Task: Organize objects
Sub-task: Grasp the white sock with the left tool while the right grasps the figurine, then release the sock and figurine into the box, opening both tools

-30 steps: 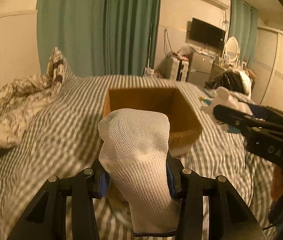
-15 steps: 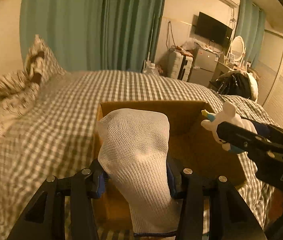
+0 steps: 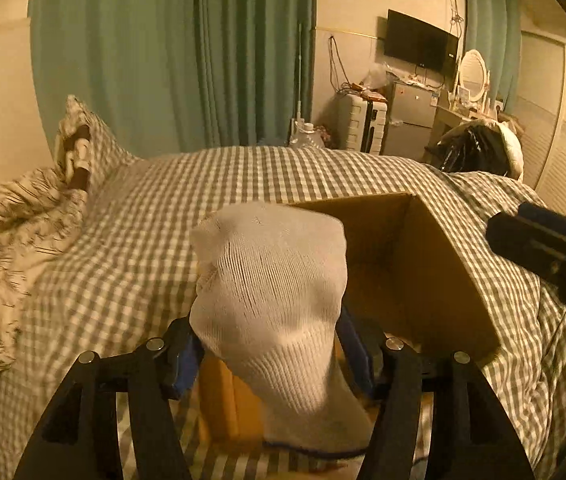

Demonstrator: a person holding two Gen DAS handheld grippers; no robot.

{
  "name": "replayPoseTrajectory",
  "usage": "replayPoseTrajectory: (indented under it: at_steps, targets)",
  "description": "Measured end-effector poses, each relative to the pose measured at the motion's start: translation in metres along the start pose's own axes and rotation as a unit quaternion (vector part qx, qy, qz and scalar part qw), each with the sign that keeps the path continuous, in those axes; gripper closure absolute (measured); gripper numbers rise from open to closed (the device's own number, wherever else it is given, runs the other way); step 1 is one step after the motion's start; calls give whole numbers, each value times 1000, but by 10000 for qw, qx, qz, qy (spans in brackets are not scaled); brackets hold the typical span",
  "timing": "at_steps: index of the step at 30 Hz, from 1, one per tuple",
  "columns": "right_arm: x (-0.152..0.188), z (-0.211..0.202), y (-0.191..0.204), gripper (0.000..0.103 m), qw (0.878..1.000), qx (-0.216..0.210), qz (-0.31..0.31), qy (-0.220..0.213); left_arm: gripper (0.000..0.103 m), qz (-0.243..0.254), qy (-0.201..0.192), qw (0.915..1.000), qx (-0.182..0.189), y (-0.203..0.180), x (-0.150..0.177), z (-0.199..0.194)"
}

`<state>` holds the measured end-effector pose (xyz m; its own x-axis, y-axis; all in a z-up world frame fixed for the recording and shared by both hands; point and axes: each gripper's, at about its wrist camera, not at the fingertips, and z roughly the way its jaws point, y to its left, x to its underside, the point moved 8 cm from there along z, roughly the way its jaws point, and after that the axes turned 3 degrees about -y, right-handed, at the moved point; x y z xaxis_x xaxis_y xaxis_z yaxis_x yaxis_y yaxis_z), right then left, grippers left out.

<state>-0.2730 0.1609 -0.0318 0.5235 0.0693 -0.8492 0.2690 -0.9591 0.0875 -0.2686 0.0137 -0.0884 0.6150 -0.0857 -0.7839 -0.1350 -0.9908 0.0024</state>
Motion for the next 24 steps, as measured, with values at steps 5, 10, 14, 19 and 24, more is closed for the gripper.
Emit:
replayPoseTrajectory:
  at_steps: [5, 10, 14, 19, 24]
  targets:
    - [-4, -44, 2, 16, 9998, 62, -12, -179, 10, 35, -217, 9997, -76, -2, -8, -40]
    - [8, -83, 8, 15, 9997, 104, -66, -193, 2, 57, -200, 9995, -247, 2, -17, -57]
    - [24, -110, 10, 15, 9997, 149, -120, -160, 2, 27, -172, 9996, -203, 1, -11, -79]
    - [45, -137, 8, 14, 9996, 161, -176, -130, 2, -112, -141, 9998, 46, 0, 13, -106]
    - [72, -145, 10, 14, 9998, 83, -162, -83, 2, -280, -27, 9993, 239, -1, 57, -115]
